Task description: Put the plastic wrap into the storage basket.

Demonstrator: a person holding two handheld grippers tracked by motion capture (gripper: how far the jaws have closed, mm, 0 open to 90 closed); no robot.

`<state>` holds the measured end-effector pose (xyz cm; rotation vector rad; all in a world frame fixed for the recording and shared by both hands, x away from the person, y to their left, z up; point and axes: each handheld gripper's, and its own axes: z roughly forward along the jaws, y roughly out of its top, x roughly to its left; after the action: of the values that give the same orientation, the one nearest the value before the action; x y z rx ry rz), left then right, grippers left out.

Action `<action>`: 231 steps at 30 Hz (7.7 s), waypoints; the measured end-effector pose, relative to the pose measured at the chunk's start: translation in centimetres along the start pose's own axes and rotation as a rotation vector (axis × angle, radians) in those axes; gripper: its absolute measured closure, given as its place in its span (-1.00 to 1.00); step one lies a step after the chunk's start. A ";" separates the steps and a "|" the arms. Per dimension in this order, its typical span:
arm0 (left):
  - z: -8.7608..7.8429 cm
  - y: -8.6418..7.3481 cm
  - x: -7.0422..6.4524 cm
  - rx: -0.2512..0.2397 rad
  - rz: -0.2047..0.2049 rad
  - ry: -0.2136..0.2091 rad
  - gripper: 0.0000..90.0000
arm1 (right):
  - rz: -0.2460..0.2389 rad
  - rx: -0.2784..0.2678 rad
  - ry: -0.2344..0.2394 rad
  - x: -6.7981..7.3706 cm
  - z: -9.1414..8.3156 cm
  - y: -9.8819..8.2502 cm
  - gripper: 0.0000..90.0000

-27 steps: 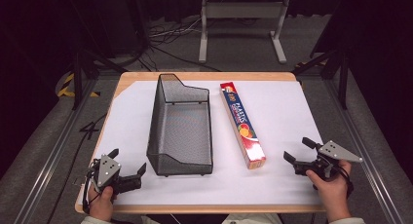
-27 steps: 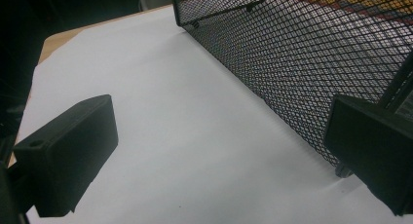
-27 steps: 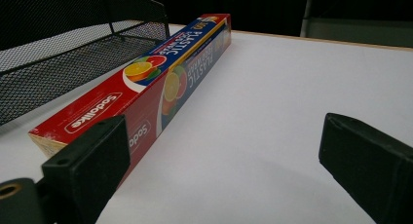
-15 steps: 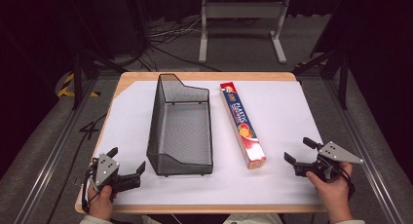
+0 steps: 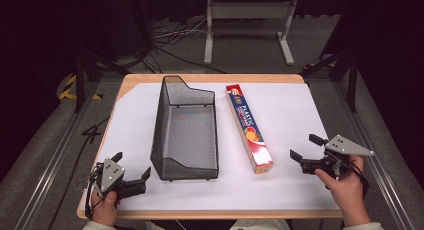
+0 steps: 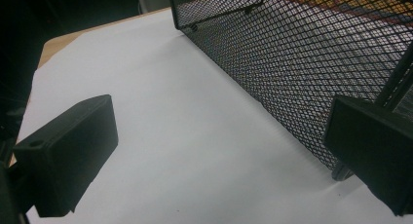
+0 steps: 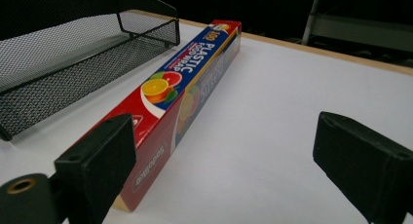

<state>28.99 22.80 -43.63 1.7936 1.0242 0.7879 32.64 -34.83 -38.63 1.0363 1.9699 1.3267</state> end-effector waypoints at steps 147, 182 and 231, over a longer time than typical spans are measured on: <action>-0.1 -0.2 0.0 0.021 0.027 0.005 -1.00 | 0.324 0.583 -0.136 5.3 15.6 11.3 -0.13; -0.1 -0.3 -0.1 0.024 0.035 0.007 -1.00 | 0.231 0.548 0.015 9.7 11.7 15.0 -0.13; -0.4 -0.2 0.0 -0.013 0.035 -0.028 -1.00 | 0.146 0.610 0.080 18.0 18.1 16.9 -0.14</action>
<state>28.62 23.00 -43.69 1.8110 0.9692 0.7867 41.68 -6.94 -29.93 1.4376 2.4732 0.8495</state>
